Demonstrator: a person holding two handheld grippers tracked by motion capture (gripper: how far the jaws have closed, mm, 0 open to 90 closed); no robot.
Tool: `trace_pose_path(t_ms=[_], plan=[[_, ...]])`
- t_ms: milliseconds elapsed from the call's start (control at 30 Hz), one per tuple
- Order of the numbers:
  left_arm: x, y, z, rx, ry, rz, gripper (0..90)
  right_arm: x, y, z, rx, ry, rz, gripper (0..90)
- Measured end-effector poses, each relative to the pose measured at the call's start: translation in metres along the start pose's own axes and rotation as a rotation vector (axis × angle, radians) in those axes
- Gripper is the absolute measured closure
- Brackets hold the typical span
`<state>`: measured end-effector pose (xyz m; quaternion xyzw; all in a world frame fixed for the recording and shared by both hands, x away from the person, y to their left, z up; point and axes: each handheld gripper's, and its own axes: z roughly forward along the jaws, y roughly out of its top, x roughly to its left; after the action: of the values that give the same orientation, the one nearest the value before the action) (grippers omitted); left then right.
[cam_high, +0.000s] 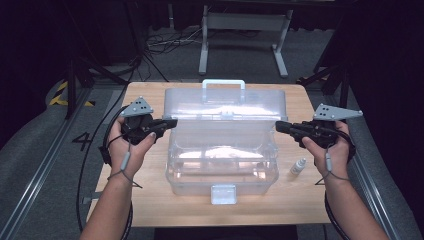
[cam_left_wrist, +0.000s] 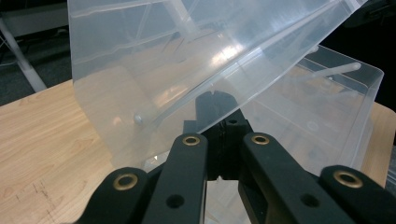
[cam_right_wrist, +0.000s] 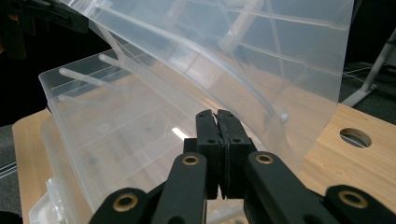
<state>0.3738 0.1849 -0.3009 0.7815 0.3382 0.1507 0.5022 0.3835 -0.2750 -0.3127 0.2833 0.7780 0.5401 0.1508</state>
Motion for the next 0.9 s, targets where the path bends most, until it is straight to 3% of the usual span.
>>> trace_pose_path(t_ms=[500,600,733,900], plan=[[0.003,0.006,0.001,0.010,-0.011,-0.003,89.7,-0.003,0.006,0.003,-0.002,-0.014,0.006,85.8],[0.002,0.008,0.001,0.010,-0.012,-0.002,89.7,-0.002,0.005,0.003,-0.011,-0.006,0.016,82.5],[0.003,0.009,0.001,0.011,-0.014,-0.002,89.7,0.000,0.003,0.000,-0.018,-0.031,0.002,77.7],[0.004,0.009,0.001,0.010,-0.015,-0.005,89.8,0.006,0.001,-0.011,-0.046,-0.027,0.014,71.6]])
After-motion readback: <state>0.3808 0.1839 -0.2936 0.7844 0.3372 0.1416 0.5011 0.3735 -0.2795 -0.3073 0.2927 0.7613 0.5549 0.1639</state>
